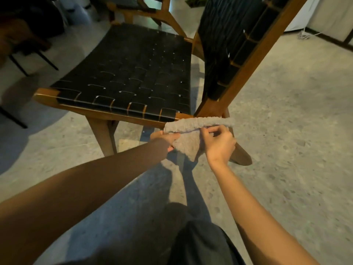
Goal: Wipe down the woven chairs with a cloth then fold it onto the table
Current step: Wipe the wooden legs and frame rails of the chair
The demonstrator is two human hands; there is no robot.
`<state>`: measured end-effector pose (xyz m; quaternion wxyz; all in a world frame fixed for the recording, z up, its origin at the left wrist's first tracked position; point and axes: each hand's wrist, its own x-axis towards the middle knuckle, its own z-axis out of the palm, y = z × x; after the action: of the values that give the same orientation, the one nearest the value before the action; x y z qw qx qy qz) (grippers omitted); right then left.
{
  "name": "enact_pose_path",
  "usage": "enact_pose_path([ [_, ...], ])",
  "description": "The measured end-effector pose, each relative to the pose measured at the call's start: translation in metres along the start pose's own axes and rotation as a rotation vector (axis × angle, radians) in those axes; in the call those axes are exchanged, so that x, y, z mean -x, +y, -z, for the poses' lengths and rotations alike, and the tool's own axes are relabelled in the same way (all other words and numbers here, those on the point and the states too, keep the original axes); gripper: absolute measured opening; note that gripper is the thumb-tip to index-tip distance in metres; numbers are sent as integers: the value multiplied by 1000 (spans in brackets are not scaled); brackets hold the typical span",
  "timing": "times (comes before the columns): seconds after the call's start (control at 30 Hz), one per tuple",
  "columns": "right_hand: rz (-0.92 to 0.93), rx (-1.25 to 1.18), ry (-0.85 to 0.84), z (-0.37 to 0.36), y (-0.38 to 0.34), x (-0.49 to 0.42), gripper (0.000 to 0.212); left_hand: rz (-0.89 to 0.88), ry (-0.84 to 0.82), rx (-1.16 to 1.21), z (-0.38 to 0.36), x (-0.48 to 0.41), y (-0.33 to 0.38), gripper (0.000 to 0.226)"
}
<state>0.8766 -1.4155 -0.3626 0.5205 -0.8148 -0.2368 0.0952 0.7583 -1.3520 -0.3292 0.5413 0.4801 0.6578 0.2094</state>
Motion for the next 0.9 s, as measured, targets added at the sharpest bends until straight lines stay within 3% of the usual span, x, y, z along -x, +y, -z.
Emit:
enact_pose_path([
  [0.1,72,51,-103,0,-10,12,18,-64,64,-64,30,-8,-4,36],
  [0.23,261,58,-319,-24,-33,46,40,-162,-15,-96,95,-11,-17,15],
  [0.3,401,119,-396,-46,-48,63,54,-247,-19,-110,126,-19,-28,16],
  [0.4,536,269,-542,-83,-69,82,39,-325,59,-215,164,-28,-40,17],
  [0.5,525,283,-662,-115,-83,97,29,-336,69,-199,195,-41,-48,19],
  [0.6,486,233,-651,-145,-91,113,16,-342,96,-212,223,-56,-55,19],
  [0.8,294,-26,-583,-188,-100,133,9,-316,157,-229,262,-90,-59,23],
  [0.9,85,-143,-601,-204,-103,130,14,-312,180,-162,269,-106,-51,26],
])
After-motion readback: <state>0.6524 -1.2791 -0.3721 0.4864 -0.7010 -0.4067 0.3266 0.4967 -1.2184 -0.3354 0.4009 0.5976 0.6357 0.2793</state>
